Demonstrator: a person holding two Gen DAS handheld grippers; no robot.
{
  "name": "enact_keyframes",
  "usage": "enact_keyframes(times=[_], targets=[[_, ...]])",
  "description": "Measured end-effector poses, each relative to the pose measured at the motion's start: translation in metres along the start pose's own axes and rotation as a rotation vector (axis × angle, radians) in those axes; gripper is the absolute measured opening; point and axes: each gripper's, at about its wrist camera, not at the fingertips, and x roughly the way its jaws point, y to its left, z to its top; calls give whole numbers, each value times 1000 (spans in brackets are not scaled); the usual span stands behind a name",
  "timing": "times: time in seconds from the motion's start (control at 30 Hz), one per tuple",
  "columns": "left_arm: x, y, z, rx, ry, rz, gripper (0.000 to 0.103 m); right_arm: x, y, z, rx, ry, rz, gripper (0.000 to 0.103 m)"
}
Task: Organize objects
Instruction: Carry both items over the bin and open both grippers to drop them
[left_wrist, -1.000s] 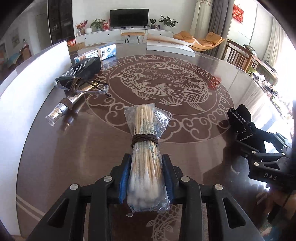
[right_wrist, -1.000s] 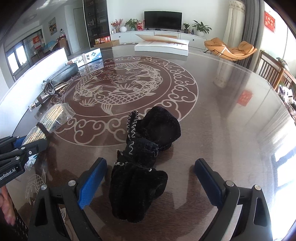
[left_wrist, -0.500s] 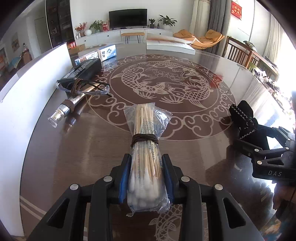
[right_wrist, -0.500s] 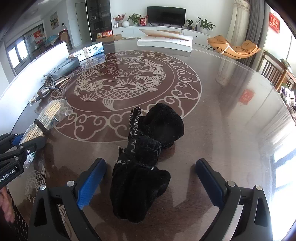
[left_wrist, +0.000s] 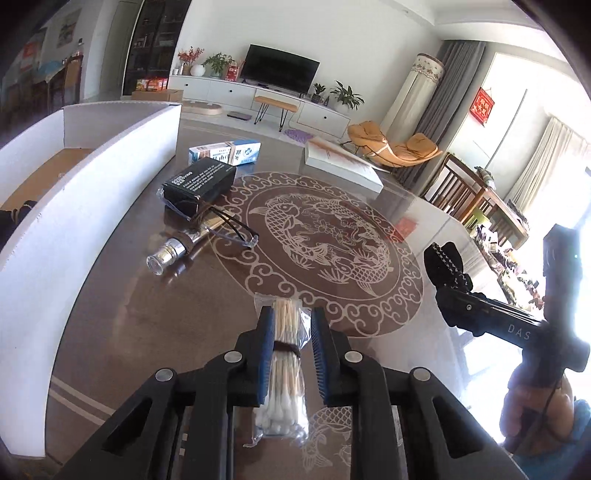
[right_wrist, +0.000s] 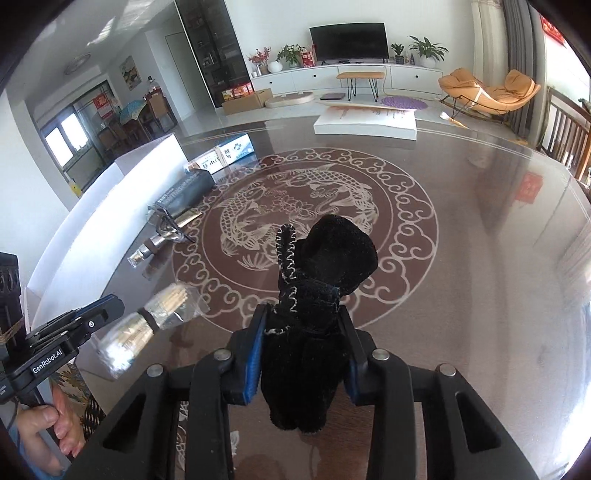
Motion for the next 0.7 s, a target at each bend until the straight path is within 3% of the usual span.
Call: enact_keyframes(times=[0.13,0.3,0.37,0.43,0.5,0.6,0.63,0.7], targets=[[-51,26,33,-20,-92,18,19,-15,66,42,-88,-82,127,36],[-51,36,35,17,2,65,25,-41,115,80,-135,-178,226,36],[-32,28,21,39,62,68,60,-51,121,82,-147,-204,234,36],[-2,15,4,61,120,60,69,-59,122,77,-153,-219,223,36],[29,0,-13,95,188,72,69,-65,117,69,-146,-217,209,36],[73,-19,-37,198,269,217,69,-69,106,57,-134,-197,193,36],[84,-21,-44,218,281,247,69,-70,102,54,-130,-192,189,36],[84,-29,-52,268,224,275,62,-70,96,50,-122,-189,179,36]])
